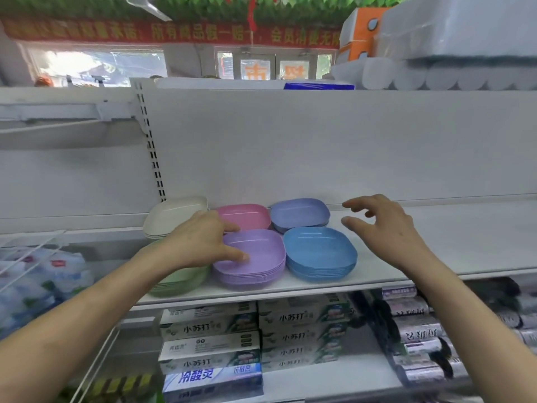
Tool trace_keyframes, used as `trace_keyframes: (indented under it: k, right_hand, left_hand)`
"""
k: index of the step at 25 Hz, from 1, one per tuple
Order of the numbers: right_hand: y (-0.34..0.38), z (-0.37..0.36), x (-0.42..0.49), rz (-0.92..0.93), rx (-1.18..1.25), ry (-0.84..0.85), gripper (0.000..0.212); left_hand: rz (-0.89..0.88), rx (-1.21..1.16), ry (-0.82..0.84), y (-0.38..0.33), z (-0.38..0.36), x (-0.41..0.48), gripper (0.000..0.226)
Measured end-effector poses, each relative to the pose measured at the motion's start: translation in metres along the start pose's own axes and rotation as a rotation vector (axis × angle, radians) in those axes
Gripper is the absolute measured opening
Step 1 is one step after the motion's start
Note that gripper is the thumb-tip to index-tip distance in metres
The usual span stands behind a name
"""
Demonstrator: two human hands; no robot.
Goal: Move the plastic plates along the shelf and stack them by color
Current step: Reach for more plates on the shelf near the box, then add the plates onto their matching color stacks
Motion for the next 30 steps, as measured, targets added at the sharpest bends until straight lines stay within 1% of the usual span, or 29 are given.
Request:
trace_keyframes:
  k: [2, 4, 6, 9, 13, 16, 18, 21, 25, 28, 30]
  right_hand:
    - [-0.018, 0.009, 0.006, -0.005, 0.020, 0.010, 0.030]
    - [-0.043, 0.025, 0.010, -0.011, 0.030, 0.025, 0.034]
    - [-0.081, 0.053, 0.010, -0.023, 0.018, 0.038, 0.038]
    - [-0.153, 0.114, 0.007, -0.069, -0.024, 0.028, 0.044]
    - [-0.274, 0.222, -0.020, -0.204, -0.069, -0.059, 0.049]
    - [-0.359, 0.300, -0.056, -0.290, -0.103, -0.143, 0.053]
    - [-0.406, 0.342, -0.081, -0.347, -0.120, -0.158, 0.054]
    - [-0.461, 0.396, -0.109, -0.409, -0.169, -0.177, 0.057]
    - [-0.530, 0.449, -0.128, -0.490, -0.168, -0.242, 0.054]
    - [-0.581, 0.465, -0.130, -0.518, -0.177, -0.240, 0.053]
    - [-0.620, 0.477, -0.121, -0.531, -0.185, -0.232, 0.052]
  left_hand:
    - [-0.013, -0.042, -0.072, -0.022, 0.009, 0.010, 0.093]
    - [-0.049, -0.107, -0.145, -0.059, 0.014, 0.025, 0.099]
    - [-0.096, -0.186, -0.191, -0.114, 0.015, 0.044, 0.097]
    - [-0.192, -0.302, -0.216, -0.214, 0.007, 0.073, 0.085]
    - [-0.348, -0.367, -0.187, -0.375, -0.019, 0.120, 0.086]
    - [-0.473, -0.423, -0.104, -0.503, -0.049, 0.144, 0.085]
    - [-0.544, -0.450, -0.043, -0.577, -0.070, 0.152, 0.085]
    - [-0.620, -0.414, 0.008, -0.662, -0.095, 0.168, 0.088]
    - [-0.680, -0.382, 0.039, -0.758, -0.119, 0.200, 0.092]
    - [-0.702, -0.387, 0.051, -0.815, -0.135, 0.227, 0.082]
    - [-0.711, -0.408, 0.042, -0.853, -0.142, 0.253, 0.080]
Point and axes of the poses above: each hand's wrist, its own x-axis towards the middle knuckle, its own z-axis out of the back of the hand, y = z × x, the point moved 8 cm from there along x, towards the middle knuckle
